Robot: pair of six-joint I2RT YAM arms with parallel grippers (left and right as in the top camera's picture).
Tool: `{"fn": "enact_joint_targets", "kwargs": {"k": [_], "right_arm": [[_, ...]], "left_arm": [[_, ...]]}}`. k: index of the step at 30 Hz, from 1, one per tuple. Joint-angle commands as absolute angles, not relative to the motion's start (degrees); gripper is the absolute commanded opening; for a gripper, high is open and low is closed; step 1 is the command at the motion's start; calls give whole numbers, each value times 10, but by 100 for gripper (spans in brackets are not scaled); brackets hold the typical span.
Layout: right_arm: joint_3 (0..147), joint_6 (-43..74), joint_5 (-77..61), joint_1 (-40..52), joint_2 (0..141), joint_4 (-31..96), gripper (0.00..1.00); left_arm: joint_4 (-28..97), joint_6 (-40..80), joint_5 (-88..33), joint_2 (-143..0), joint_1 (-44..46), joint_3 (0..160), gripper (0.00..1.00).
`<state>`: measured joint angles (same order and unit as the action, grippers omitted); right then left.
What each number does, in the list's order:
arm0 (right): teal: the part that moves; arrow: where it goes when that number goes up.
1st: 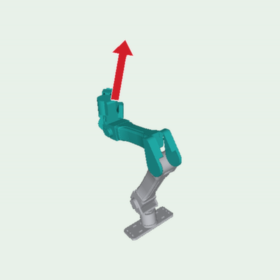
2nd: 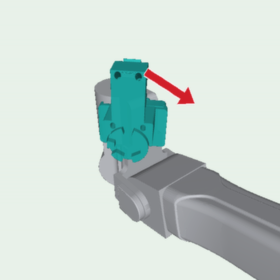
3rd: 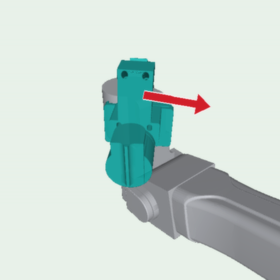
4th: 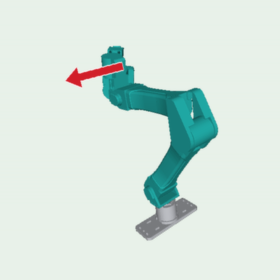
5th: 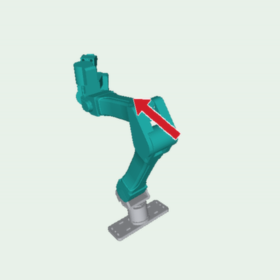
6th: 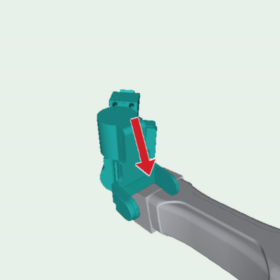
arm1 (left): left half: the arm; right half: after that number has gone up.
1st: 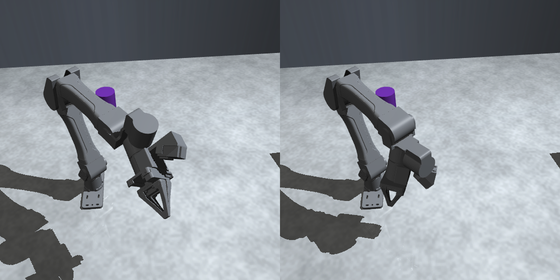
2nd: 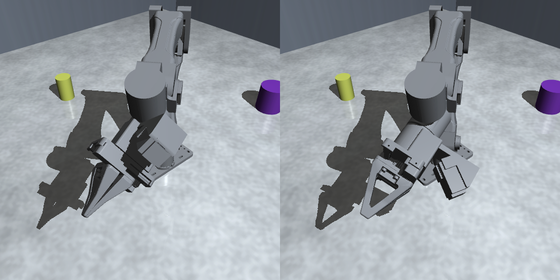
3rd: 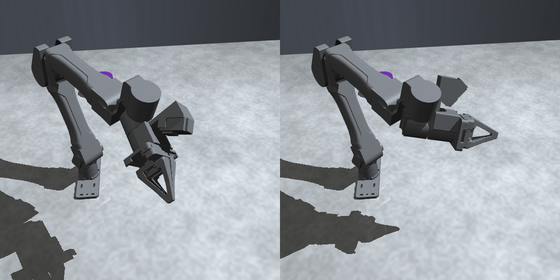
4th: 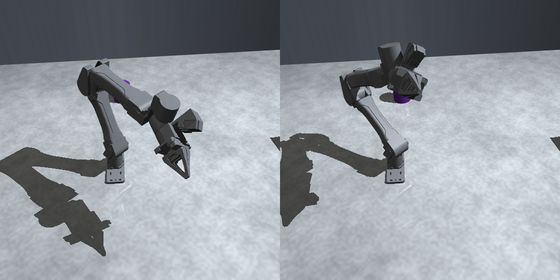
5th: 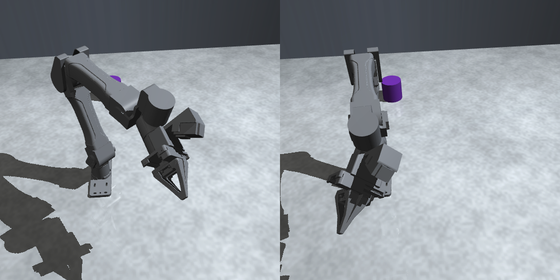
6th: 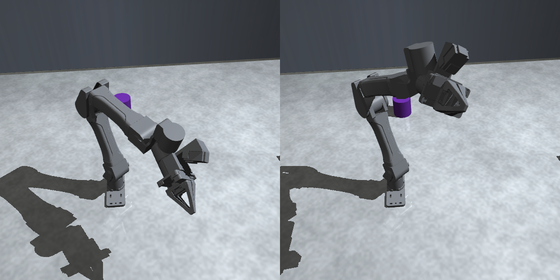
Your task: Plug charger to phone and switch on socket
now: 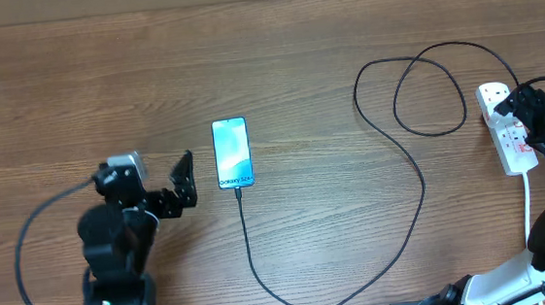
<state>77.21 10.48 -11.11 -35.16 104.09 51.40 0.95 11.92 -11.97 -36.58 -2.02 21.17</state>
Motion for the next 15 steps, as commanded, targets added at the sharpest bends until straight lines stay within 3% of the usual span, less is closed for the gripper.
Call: {"fn": "enact_joint_targets", "kwargs": {"k": [1, 15], "right_arm": [[780, 104, -112, -351, 1032, 511, 100], [780, 104, -112, -351, 1032, 511, 100]], "left_arm": [[-33, 125, -151, -337, -22, 156, 100], [-161, 125, -131, -259, -22, 24, 100]]}}
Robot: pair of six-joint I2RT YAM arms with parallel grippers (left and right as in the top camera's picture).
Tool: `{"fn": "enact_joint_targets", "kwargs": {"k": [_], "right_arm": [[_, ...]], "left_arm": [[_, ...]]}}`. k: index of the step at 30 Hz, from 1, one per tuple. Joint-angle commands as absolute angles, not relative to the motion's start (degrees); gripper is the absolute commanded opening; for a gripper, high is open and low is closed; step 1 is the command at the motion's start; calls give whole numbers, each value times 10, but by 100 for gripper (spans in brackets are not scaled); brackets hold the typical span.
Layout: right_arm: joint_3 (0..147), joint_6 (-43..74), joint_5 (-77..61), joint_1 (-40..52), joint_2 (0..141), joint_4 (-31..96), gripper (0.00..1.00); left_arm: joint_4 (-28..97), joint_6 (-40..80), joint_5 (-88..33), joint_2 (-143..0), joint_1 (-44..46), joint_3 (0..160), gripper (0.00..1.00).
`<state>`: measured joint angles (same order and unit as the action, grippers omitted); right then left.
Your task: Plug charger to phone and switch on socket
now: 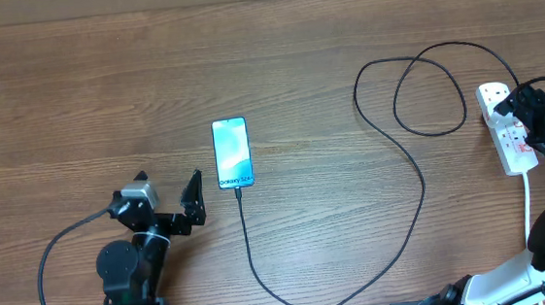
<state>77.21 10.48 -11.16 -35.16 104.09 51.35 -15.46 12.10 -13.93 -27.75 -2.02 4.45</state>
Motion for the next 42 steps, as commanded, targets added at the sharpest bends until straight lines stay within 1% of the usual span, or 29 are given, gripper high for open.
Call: {"fn": "enact_joint_targets", "kwargs": {"k": [1, 4, 11, 20, 28, 31, 38, 42], "right_arm": [[780, 104, -112, -351, 1032, 511, 100], [780, 104, -112, -351, 1032, 511, 100], [780, 104, -112, -351, 1032, 511, 100], [780, 104, -112, -351, 1032, 511, 100], [780, 104, -112, -351, 1032, 511, 100], [780, 104, -112, -351, 1032, 511, 100], [780, 104, -112, -351, 1032, 511, 100], [780, 104, -112, -351, 1032, 511, 100]], "left_arm": [[-162, 125, -128, -252, -22, 18, 100], [-156, 125, -116, -227, -22, 2, 99], [-97, 125, -91, -166, -22, 3, 100], [40, 124, -56, -70, -22, 3, 100], [41, 85, -53, -1, -22, 3, 100], [42, 76, -43, -2, -22, 3, 100], [43, 6, -43, -2, -22, 3, 100], [43, 0, -43, -2, -22, 3, 100]]}}
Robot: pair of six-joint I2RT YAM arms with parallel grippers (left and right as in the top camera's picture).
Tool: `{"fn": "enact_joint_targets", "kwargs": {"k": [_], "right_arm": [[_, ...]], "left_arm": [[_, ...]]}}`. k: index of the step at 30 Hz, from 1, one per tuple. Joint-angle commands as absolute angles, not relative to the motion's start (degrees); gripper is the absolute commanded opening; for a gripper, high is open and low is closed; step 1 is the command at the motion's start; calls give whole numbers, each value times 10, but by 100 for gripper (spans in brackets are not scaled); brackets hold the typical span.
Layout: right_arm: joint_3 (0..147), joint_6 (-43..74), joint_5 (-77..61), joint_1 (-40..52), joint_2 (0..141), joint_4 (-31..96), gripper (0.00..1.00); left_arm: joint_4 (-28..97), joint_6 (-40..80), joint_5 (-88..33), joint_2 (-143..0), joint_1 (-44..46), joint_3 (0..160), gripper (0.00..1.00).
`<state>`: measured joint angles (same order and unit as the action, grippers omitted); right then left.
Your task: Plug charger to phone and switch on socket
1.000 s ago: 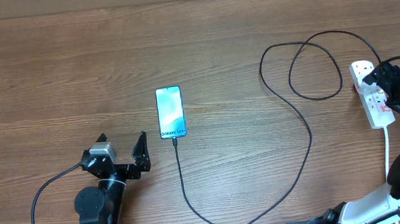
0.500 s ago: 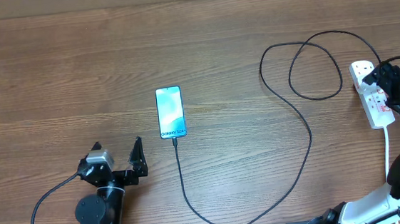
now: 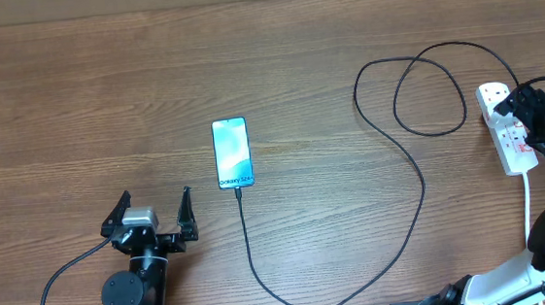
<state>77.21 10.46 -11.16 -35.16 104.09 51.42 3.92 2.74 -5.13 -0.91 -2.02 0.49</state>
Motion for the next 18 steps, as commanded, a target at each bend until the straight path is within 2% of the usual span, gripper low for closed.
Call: {"fn": "enact_joint_targets", "kwargs": {"k": [1, 18], "right_arm": [[780, 104, -112, -351, 1032, 511, 100], [780, 104, -112, -351, 1032, 511, 100]], "left_arm": [[41, 0, -46, -2, -22, 3, 100], [41, 0, -45, -2, -22, 3, 100]]}}
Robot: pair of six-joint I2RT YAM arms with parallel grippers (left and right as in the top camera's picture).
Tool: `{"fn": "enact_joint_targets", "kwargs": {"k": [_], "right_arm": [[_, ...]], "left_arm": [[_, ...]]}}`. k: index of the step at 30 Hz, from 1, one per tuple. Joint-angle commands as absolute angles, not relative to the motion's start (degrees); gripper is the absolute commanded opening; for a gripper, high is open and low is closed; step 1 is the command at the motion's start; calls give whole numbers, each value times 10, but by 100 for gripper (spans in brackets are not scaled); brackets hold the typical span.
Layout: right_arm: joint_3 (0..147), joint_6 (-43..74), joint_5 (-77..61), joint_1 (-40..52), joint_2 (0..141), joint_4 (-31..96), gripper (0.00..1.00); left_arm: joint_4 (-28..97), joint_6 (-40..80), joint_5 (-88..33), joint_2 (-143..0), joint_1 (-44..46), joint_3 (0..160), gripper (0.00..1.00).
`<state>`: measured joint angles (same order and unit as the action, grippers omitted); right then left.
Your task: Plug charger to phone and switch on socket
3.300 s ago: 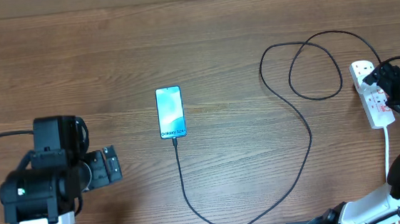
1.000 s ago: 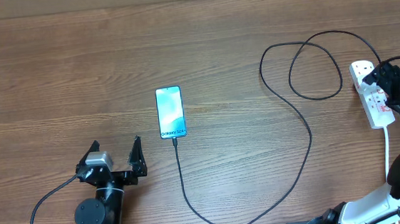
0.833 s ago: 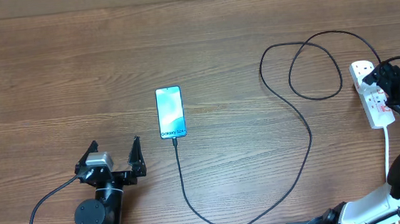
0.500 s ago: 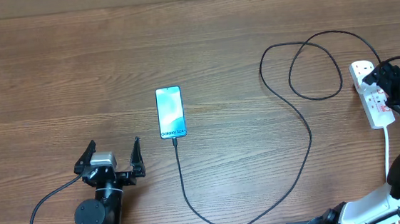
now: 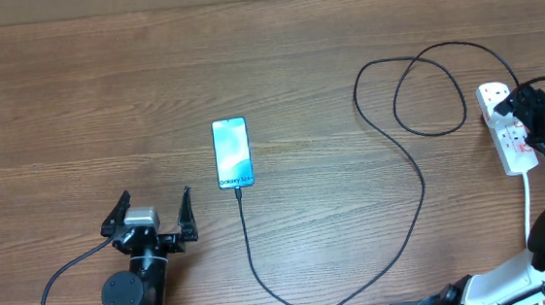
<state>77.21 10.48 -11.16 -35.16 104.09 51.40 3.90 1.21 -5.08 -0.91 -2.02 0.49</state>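
A phone (image 5: pixel 233 153) with a lit blue screen lies face up mid-table. A black charger cable (image 5: pixel 262 270) is plugged into its near end and loops across to the right. The white socket strip (image 5: pixel 505 139) lies at the right edge. My right gripper (image 5: pixel 523 113) sits over the strip, dark against it, so its jaws cannot be made out. My left gripper (image 5: pixel 152 209) stands open and empty near the front left, well short of the phone.
The cable forms two loops (image 5: pixel 429 91) at the back right. A white lead (image 5: pixel 528 205) runs from the strip toward the front edge. A black lead (image 5: pixel 63 281) trails from the left arm.
My left gripper was beside the phone's left edge, turned sideways. Then it stood lower and further toward the front. By the last earlier moment it was back near the front left, open and facing away, where it stays. The right gripper stayed over the socket strip throughout.
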Motion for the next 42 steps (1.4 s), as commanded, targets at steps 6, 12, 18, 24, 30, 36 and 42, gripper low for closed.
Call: {"fn": "enact_joint_targets", "kwargs": {"k": [6, 12, 18, 24, 30, 36, 42], "right_arm": [[780, 104, -112, -351, 1032, 511, 100], [780, 104, -112, -351, 1032, 511, 100], [780, 104, -112, -351, 1032, 511, 100], [780, 104, -112, -351, 1026, 511, 100], [780, 104, -112, -337, 969, 511, 100], [780, 104, -112, -308, 865, 511, 100], [780, 104, -112, -245, 774, 511, 100]], "left_arm": [[41, 0, -45, -2, -22, 3, 100], [41, 0, -45, -2, -22, 3, 100], [41, 0, -45, -2, -22, 3, 100], [41, 0, -45, -2, -22, 3, 100], [41, 0, -45, -2, -22, 3, 100], [41, 0, -45, -2, -22, 3, 100], [41, 0, -45, -2, -22, 3, 100]]}}
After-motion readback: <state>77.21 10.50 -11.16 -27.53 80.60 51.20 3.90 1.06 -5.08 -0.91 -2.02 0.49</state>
